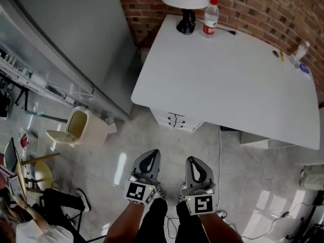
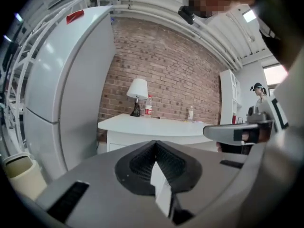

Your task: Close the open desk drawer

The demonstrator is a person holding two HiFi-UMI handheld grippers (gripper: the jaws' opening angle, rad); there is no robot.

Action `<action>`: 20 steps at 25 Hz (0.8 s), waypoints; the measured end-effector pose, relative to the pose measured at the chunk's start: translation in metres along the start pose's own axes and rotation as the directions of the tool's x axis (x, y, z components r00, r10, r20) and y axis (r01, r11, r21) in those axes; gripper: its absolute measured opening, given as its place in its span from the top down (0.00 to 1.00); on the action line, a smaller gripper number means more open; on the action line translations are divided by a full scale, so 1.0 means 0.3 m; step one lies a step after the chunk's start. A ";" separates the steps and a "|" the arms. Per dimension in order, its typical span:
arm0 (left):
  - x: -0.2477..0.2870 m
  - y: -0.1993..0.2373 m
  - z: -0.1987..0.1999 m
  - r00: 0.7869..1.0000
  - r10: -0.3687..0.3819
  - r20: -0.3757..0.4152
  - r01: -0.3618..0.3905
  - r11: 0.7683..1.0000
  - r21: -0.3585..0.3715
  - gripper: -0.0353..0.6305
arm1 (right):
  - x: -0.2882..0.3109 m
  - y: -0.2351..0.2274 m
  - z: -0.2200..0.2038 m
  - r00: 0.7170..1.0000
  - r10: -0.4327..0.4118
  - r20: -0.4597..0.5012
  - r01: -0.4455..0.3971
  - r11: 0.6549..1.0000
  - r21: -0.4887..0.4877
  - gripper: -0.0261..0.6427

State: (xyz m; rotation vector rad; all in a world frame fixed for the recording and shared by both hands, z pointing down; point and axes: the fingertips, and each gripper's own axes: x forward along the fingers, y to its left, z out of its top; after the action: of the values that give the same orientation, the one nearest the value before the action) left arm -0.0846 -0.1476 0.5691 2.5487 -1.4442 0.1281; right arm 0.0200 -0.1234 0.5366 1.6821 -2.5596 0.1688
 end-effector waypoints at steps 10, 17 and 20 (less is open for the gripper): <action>-0.108 -0.087 0.366 0.999 0.035 -0.017 -0.033 0.996 0.086 0.94 | -0.060 0.009 0.305 1.000 0.009 -0.015 -0.007 0.995 0.103 0.92; -0.212 -0.096 0.597 0.998 0.065 -0.017 -0.064 0.997 0.041 0.94 | -0.106 0.019 0.520 1.000 0.002 -0.013 -0.001 0.997 0.077 0.92; -0.239 -0.092 0.657 0.997 0.068 -0.022 -0.067 0.997 0.043 0.94 | -0.096 0.024 0.611 1.000 -0.013 0.011 0.012 0.998 0.060 0.92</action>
State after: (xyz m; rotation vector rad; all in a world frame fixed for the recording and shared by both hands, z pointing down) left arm -0.1033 -0.1176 0.3603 2.5233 -1.5345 0.2003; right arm 0.0246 -0.1186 0.3511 1.7240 -2.5768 0.2376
